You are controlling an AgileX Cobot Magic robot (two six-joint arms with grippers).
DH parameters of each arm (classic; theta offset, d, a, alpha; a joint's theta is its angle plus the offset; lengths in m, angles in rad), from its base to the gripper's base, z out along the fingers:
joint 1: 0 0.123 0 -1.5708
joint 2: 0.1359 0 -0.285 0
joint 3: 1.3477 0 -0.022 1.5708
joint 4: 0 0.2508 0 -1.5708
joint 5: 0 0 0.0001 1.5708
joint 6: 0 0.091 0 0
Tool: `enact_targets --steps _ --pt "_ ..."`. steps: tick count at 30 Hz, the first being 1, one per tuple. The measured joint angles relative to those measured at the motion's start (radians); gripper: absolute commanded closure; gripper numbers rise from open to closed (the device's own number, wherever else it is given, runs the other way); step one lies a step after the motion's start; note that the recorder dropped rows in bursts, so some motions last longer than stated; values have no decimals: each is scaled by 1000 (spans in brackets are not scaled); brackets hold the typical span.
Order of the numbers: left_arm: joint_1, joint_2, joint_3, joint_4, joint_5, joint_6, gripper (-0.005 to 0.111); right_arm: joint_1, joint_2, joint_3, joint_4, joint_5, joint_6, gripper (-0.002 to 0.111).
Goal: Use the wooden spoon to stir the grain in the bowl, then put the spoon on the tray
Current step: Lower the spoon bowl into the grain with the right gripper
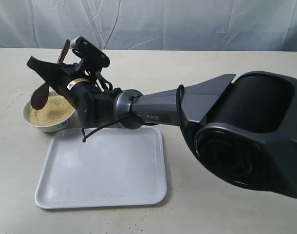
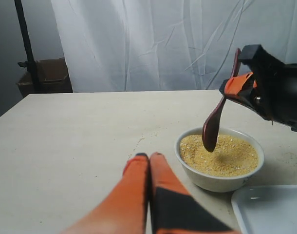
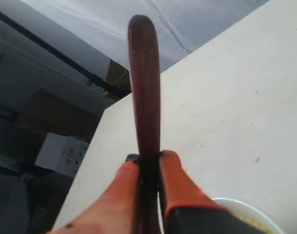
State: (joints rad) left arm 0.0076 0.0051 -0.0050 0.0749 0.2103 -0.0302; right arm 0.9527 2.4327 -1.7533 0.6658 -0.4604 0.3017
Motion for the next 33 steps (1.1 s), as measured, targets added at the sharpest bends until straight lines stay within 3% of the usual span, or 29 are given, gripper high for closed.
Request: enact_targets --steps 7,17,25,33 --pt "0 0 0 0 0 0 106 5 20 -1 -6 -4 -234 108" --pt "0 0 0 0 0 0 106 5 20 -2 2 50 -273 107" --pt "0 0 0 0 0 0 106 5 24 -3 258 79 -277 81" --pt "0 0 0 0 0 0 106 5 32 -3 304 108 -279 59"
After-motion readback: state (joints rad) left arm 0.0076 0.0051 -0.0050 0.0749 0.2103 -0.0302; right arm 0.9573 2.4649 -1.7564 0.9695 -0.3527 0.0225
